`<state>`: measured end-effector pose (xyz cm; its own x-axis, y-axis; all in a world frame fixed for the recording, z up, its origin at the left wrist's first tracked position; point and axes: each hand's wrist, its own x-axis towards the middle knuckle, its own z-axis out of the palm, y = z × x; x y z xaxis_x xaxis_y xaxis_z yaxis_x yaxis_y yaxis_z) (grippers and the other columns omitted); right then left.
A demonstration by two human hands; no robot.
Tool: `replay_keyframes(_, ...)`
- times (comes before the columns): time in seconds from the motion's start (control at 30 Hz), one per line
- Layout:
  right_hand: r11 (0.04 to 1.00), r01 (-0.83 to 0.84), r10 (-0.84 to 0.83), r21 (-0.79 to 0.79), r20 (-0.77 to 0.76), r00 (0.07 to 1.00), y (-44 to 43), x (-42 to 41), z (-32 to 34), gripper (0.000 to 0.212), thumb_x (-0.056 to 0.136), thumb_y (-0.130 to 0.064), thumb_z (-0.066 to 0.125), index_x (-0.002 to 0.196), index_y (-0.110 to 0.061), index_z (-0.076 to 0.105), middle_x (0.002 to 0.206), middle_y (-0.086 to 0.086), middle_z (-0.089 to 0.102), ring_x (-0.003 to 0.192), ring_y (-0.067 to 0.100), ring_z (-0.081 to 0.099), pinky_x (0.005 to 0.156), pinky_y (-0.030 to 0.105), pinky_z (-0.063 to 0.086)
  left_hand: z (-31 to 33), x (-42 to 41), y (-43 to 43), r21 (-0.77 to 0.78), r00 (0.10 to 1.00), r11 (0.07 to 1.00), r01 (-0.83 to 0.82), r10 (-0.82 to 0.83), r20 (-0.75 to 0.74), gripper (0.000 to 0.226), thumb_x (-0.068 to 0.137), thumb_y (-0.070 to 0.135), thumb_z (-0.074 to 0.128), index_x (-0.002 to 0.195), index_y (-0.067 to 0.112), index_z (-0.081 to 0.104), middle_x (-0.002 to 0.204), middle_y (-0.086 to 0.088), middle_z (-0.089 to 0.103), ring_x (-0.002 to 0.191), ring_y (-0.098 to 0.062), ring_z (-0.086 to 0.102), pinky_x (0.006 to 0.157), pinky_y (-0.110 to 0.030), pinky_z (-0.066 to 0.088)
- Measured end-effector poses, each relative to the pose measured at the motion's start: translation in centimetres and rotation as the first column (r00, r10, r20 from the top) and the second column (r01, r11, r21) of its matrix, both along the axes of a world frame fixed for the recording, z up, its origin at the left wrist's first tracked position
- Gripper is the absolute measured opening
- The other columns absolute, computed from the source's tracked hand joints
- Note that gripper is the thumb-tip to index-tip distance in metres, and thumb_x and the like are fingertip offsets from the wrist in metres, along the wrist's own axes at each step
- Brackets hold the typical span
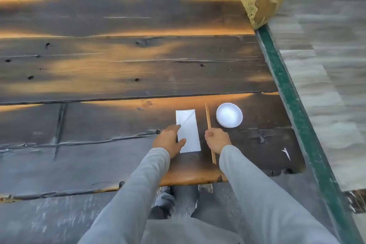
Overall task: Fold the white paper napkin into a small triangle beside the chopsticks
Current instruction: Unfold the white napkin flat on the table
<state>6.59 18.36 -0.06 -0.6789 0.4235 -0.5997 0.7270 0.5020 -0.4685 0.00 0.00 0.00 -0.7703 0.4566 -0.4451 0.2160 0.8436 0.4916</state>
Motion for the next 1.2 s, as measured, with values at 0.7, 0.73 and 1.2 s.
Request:
replay_keyframes(0.7, 0.981, -0.041, 0.053, -0.19, 0.057, 0.997, 4.2, 1.8, -5.9, 0.022, 0.102, -0.026, 0.057, 0.118, -0.018, 0.07, 0.117, 0.004, 0.072, 0.107, 0.026, 0.069, 0.104, 0.041, 0.052, -9.7, 3.1, 4.4, -0.185, 0.948, 0.935, 0.303, -0.316, -0.044, 0.034, 0.096, 0.038, 0.058, 0.123, 0.017, 0.055, 0.125, -0.006, 0.052, 0.119, -0.028, 0.046, 0.095, -0.041, 0.046)
replay_keyframes(0.73, 0.982, -0.044, 0.053, -0.184, 0.047, 0.997, 4.2, 1.7, -6.1, 0.024, 0.102, -0.027, 0.057, 0.121, -0.017, 0.069, 0.118, 0.005, 0.072, 0.108, 0.026, 0.069, 0.104, 0.041, 0.052, -9.9, 3.2, 4.4, -0.177, 0.948, 0.938, 0.299, -0.312, -0.055, 0.034, 0.096, 0.039, 0.058, 0.122, 0.017, 0.057, 0.124, -0.005, 0.052, 0.119, -0.027, 0.047, 0.095, -0.04, 0.046)
replay_keyframes(1.2, 0.972, -0.015, 0.001, -0.236, -0.056, 0.998, 3.4, 0.6, -7.0, 0.015, 0.1, -0.021, 0.056, 0.093, -0.027, 0.068, 0.094, 0.0, 0.075, 0.099, 0.024, 0.069, 0.095, 0.046, 0.057, -9.7, 4.1, 4.6, -0.194, 0.851, 0.891, 0.411, -0.451, -0.269, 0.017, 0.098, 0.016, 0.055, 0.099, 0.001, 0.064, 0.101, -0.019, 0.062, 0.093, -0.038, 0.059, 0.074, -0.045, 0.048)
